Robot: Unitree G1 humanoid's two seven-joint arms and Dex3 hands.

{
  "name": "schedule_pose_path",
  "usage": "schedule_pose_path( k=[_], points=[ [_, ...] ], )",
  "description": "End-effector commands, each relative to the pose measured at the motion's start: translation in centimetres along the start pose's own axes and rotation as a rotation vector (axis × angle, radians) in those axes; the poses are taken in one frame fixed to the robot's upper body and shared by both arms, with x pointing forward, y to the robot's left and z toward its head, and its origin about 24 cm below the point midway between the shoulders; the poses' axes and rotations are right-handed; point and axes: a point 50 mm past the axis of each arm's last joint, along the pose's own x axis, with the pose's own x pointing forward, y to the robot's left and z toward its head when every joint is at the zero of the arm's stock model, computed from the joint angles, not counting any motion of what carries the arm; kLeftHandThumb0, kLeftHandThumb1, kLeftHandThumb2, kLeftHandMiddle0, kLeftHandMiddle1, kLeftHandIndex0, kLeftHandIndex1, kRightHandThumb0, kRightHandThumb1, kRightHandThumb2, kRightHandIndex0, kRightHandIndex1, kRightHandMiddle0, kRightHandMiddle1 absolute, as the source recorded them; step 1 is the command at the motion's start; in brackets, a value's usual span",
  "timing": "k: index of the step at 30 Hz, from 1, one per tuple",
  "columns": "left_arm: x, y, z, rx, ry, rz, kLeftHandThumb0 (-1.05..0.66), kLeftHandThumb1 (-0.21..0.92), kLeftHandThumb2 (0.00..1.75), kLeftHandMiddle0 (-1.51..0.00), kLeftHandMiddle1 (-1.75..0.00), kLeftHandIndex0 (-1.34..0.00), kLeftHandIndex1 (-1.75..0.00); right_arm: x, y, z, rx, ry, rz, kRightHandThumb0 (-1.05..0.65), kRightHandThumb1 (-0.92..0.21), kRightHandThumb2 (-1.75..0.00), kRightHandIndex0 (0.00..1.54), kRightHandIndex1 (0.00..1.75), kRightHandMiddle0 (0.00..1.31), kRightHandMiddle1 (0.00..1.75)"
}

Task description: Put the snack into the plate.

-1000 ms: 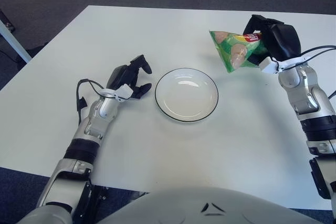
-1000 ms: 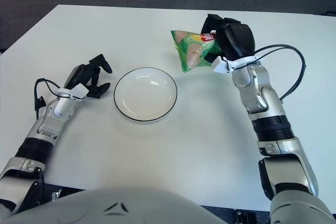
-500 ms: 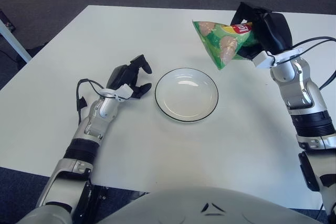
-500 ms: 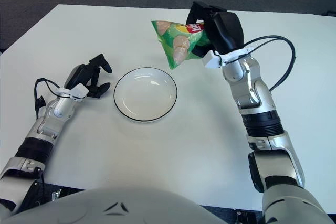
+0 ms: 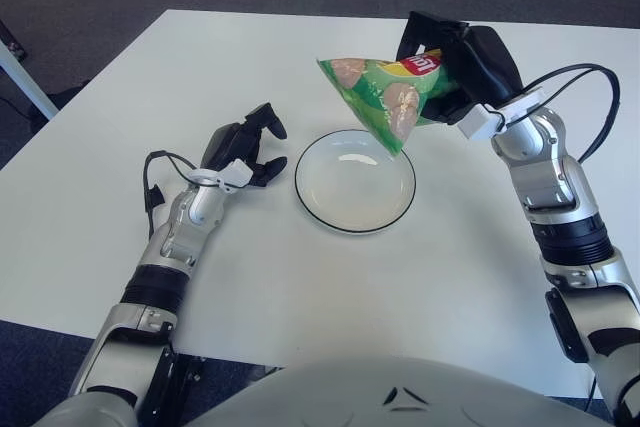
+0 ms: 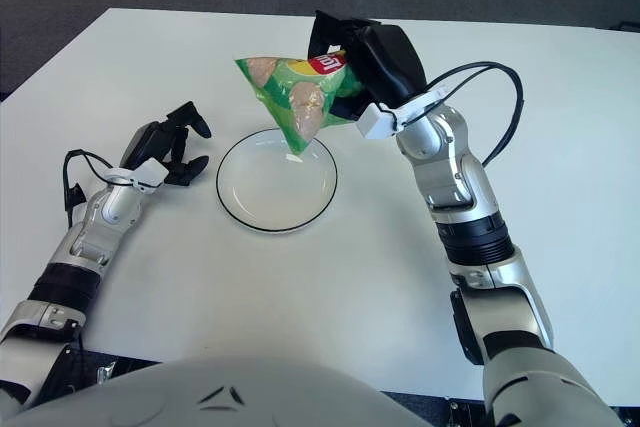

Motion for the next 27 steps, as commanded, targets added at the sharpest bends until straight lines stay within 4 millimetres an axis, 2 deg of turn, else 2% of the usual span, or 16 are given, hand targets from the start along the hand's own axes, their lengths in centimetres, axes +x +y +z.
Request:
schedule_pose_path(
  k=[1,11,27],
  points=[
    [-1.9,-1.9,-1.5,-0.026,0.116,-0.062,-0.44,0.45,1.15,-1.18,-1.75,-0.50,-1.75,-0.2,0.7,0.6,0.067,-0.018,0.037,0.00,0.08,-1.74,0.92,1.69,0.68,1.75],
    [-1.9,-1.9,-1.3,-0.036,0.117,-0.036,-0.44,0.44,1.16,-1.18,-1.75,-0.52,-1.75,-0.5,1.9,1.5,0.218,-0.057,0.140,0.00,0.06,-1.70,0.94,1.62,0.66,1.75],
    [-1.9,-1.9,-1.2,-0.036,0.119,-0.044,-0.44,0.43,1.17,-1.17,-1.75,-0.52,-1.75,-0.7,3.2,2.0,0.201,-0.146,0.275,0.00,0.03,-1.69,0.88,1.69,0.64,1.75]
  ],
)
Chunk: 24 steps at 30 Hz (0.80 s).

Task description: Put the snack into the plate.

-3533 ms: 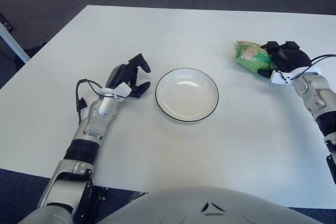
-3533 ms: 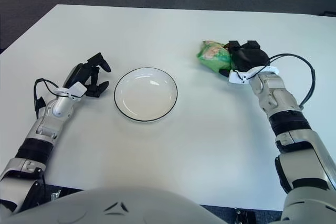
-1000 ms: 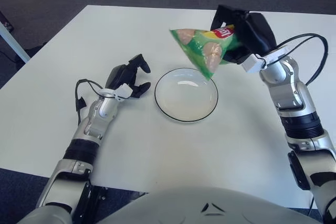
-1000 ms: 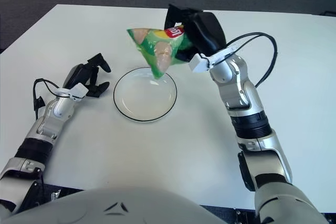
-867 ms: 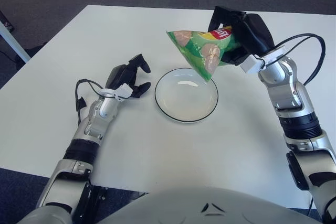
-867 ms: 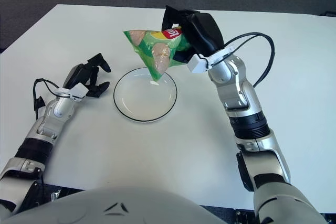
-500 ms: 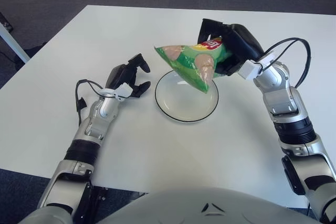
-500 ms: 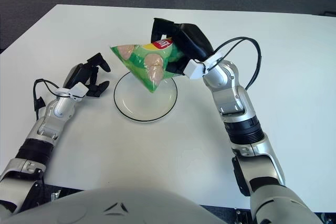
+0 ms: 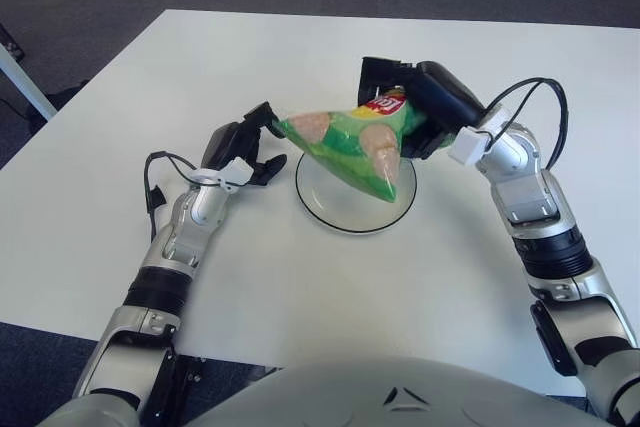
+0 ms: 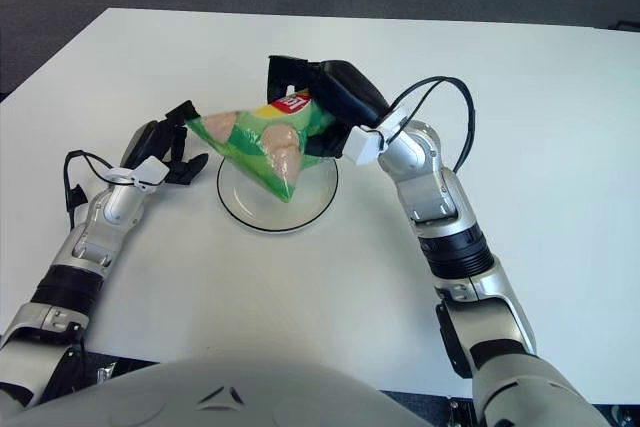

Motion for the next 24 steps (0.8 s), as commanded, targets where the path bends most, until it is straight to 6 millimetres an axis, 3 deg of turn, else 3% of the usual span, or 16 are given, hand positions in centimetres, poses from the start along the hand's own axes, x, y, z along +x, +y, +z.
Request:
schedule_pose_path(
  k=[1,15,18,24],
  points=[
    [-1.84,-1.71,-1.46,-0.018,0.098,-0.064,-0.44,0.43,1.17,-1.17,-1.75,-0.52,-1.75,-0.15,0.30,-0.22,-0.009,0.004,0.053,0.00,0.03,-1.69,0.88,1.68,0.64,1.75],
    [-1.84,-1.67,-1.51,-0.020,0.097,-0.068,-0.44,0.43,1.17,-1.17,-1.75,-0.52,-1.75,-0.29,0.88,-0.35,0.046,0.036,0.161,0.00,0.02,-1.66,0.91,1.61,0.64,1.75],
    [-1.86,-1.68,-1.56,-0.022,0.101,-0.077,-0.44,0.43,1.17,-1.18,-1.75,-0.52,-1.75,-0.36,0.98,-0.35,0.053,0.040,0.194,0.00,-0.01,-1.64,0.86,1.66,0.62,1.75],
    [-1.86,-1.68,-1.49,-0.019,0.096,-0.074,-0.44,0.43,1.17,-1.18,-1.75,-0.52,-1.75,-0.54,1.14,-0.39,0.050,0.069,0.252,0.00,0.01,-1.64,0.85,1.74,0.71,1.60]
  ],
)
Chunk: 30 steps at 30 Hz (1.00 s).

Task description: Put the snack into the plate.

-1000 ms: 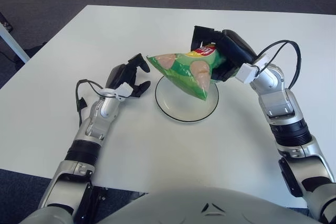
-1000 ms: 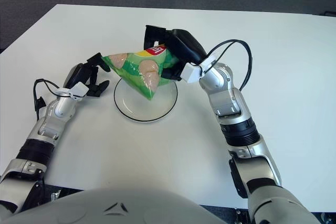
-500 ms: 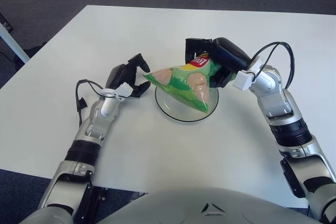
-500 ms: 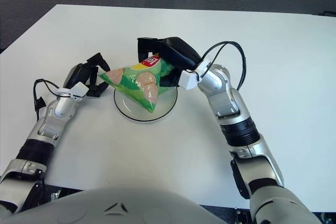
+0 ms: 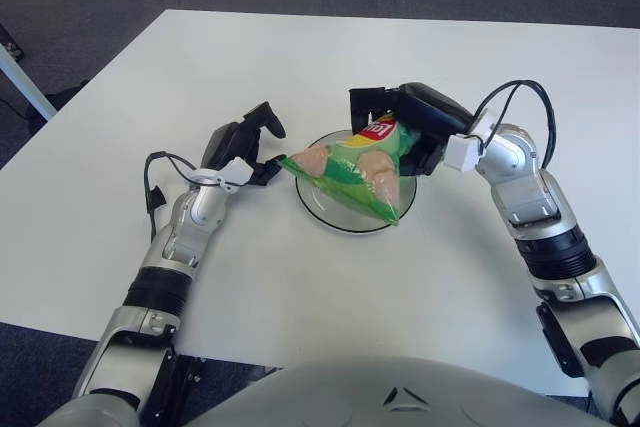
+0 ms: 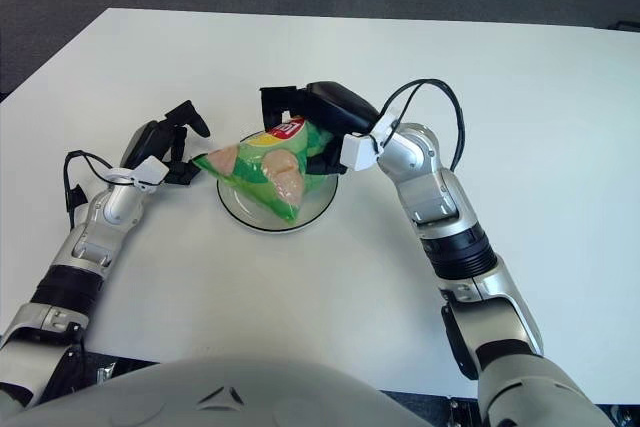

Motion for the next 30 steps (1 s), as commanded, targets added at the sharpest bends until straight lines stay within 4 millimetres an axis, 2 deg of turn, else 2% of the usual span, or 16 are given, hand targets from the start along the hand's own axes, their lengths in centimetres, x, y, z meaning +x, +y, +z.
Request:
schedule_pose_path(
  k=[1,3,6,7,8,10,13,14,15,16,20,21,24,26,30],
  points=[
    [-1.8,-1.7,-1.5,-0.014,0.094,-0.071,-0.44,0.43,1.17,-1.18,-1.75,-0.52,-1.75,-0.3,0.2,-0.1,0.016,0.020,0.043,-0.01,-0.01,-1.60,0.83,1.74,0.72,1.55],
    [-1.8,-1.7,-1.5,-0.013,0.094,-0.071,-0.44,0.43,1.17,-1.18,-1.75,-0.52,-1.75,-0.4,0.3,-0.3,0.019,0.036,0.067,-0.01,-0.05,-1.54,0.80,1.74,0.73,1.50],
    [-1.9,-1.6,-1.5,-0.020,0.104,-0.079,-0.44,0.43,1.18,-1.18,-1.75,-0.52,-1.75,-0.5,0.4,-0.5,-0.001,0.047,0.154,-0.01,-0.21,-1.35,0.68,1.75,0.64,1.45],
    [-1.9,-1.6,-1.5,-0.023,0.106,-0.081,-0.44,0.43,1.18,-1.18,-1.75,-0.52,-1.75,-0.5,0.4,-0.5,-0.007,0.046,0.175,-0.15,-0.34,-1.17,0.46,1.73,0.60,1.50],
    [-1.9,-1.6,-1.6,-0.027,0.108,-0.082,-0.44,0.43,1.18,-1.18,-1.75,-0.52,-1.75,-0.5,0.5,-0.5,-0.012,0.042,0.194,-0.20,-0.39,-1.10,0.38,1.72,0.58,1.52],
    [-1.9,-1.6,-1.6,-0.032,0.111,-0.084,-0.45,0.43,1.18,-1.18,-1.75,-0.52,-1.75,-0.5,0.6,-0.5,-0.020,0.034,0.223,-0.31,-0.58,-0.85,0.16,1.55,0.51,1.55],
    [-1.9,-1.6,-1.5,-0.035,0.112,-0.082,-0.45,0.43,1.18,-1.19,-1.75,-0.52,-1.75,-0.6,0.7,-0.5,-0.035,0.018,0.261,-0.53,-0.42,-0.94,0.05,1.25,0.20,1.44],
    [-1.9,-1.6,-1.5,-0.034,0.111,-0.080,-0.45,0.43,1.18,-1.19,-1.75,-0.52,-1.75,-0.6,0.7,-0.5,-0.041,0.013,0.271,-0.59,-0.40,-0.95,0.03,1.12,0.13,1.41],
    [-1.9,-1.6,-1.4,-0.030,0.106,-0.073,-0.45,0.43,1.18,-1.19,-1.75,-0.53,-1.75,-0.6,0.6,-0.5,-0.052,0.005,0.286,-0.61,-0.39,-0.95,0.03,1.08,0.10,1.39],
    [-1.9,-1.6,-1.4,-0.026,0.103,-0.069,-0.45,0.43,1.18,-1.19,-1.75,-0.53,-1.75,-0.6,0.6,-0.5,-0.058,-0.001,0.296,-0.66,-0.40,-0.94,0.02,0.94,0.07,1.32],
    [-1.9,-1.6,-1.3,-0.019,0.094,-0.059,-0.45,0.42,1.18,-1.19,-1.75,-0.53,-1.75,-0.7,0.5,-0.6,-0.080,-0.026,0.331,-0.73,-0.43,-0.88,0.00,0.70,0.01,1.15],
    [-1.9,-1.6,-1.3,-0.018,0.092,-0.058,-0.45,0.42,1.19,-1.20,-1.75,-0.53,-1.75,-0.7,0.4,-0.7,-0.086,-0.033,0.343,-0.75,-0.44,-0.86,0.00,0.59,0.01,1.01],
    [-1.9,-1.6,-1.3,-0.014,0.089,-0.061,-0.45,0.42,1.19,-1.20,-1.75,-0.53,-1.75,-0.9,0.3,-0.7,-0.103,-0.074,0.386,-0.78,-0.48,-0.81,0.00,0.39,0.00,0.77],
    [-1.9,-1.6,-1.3,-0.012,0.094,-0.070,-0.45,0.41,1.21,-1.22,-1.75,-0.54,-1.75,-1.0,0.3,-0.8,-0.112,-0.117,0.417,-0.81,-0.51,-0.76,0.00,0.19,0.00,0.53],
    [-1.9,-1.7,-1.3,-0.013,0.109,-0.084,-0.46,0.38,1.24,-1.24,-1.75,-0.56,-1.75,-1.1,0.1,-1.1,-0.124,-0.156,0.437,-0.84,-0.55,-0.71,0.00,0.04,0.00,0.28]
  ],
)
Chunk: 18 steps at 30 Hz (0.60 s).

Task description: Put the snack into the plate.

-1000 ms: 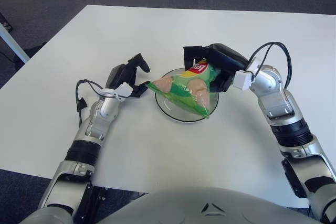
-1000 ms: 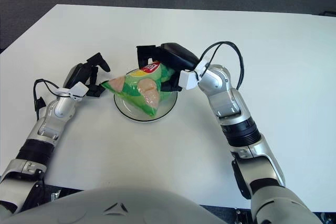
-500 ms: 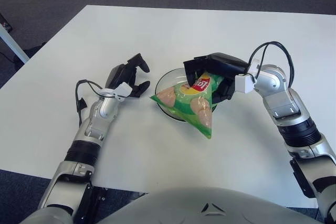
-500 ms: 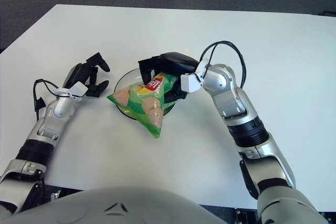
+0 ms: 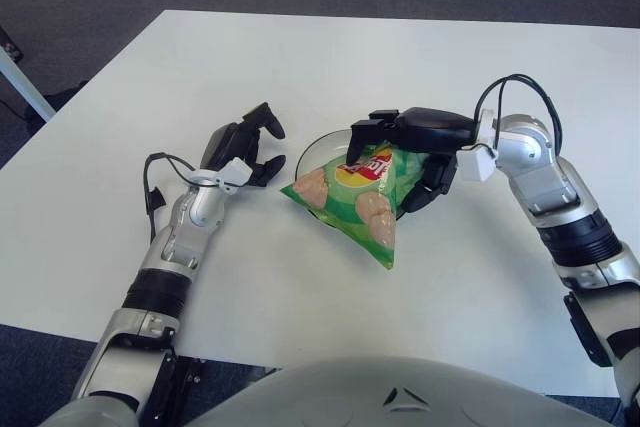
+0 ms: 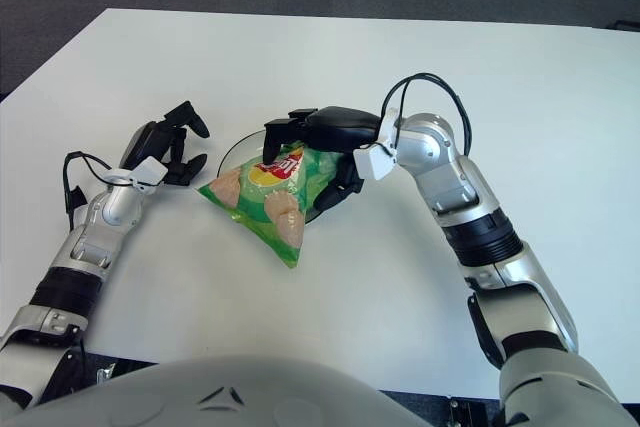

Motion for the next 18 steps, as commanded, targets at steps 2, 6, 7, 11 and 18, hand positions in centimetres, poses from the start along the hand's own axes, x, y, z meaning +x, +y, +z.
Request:
schedule_pose_path(
  k=[2,6,7,11,18],
  points=[
    [-1.8,-1.8,-1.6,-0.025,0.115,-0.091,-0.46,0.38,1.24,-1.24,-1.75,-0.56,-1.75,-0.3,-0.6,-0.3,-0.037,-0.038,0.020,-0.86,-0.57,-0.67,0.00,0.02,0.00,0.22],
    [-1.8,-1.8,-1.5,-0.033,0.121,-0.087,-0.46,0.38,1.24,-1.25,-1.75,-0.57,-1.75,-0.4,-1.1,-0.4,-0.053,-0.047,0.001,-0.88,-0.59,-0.62,0.00,0.00,0.00,0.18],
    [-1.8,-1.8,-1.4,-0.032,0.119,-0.083,-0.46,0.38,1.24,-1.25,-1.75,-0.57,-1.75,-0.4,-1.2,-0.4,-0.055,-0.049,-0.005,-0.88,-0.59,-0.62,0.00,0.00,0.00,0.18],
    [-1.7,-1.8,-1.3,-0.023,0.110,-0.074,-0.46,0.38,1.24,-1.23,-1.75,-0.56,-1.75,-0.6,-1.4,-0.5,-0.058,-0.050,-0.017,-0.89,-0.59,-0.60,0.00,0.00,0.00,0.23],
    [-1.8,-1.8,-1.3,-0.011,0.091,-0.074,-0.45,0.41,1.20,-1.19,-1.75,-0.53,-1.75,-1.1,-2.2,-0.8,-0.044,-0.005,-0.025,-0.90,-0.59,-0.57,0.00,0.00,0.00,0.25]
  ],
)
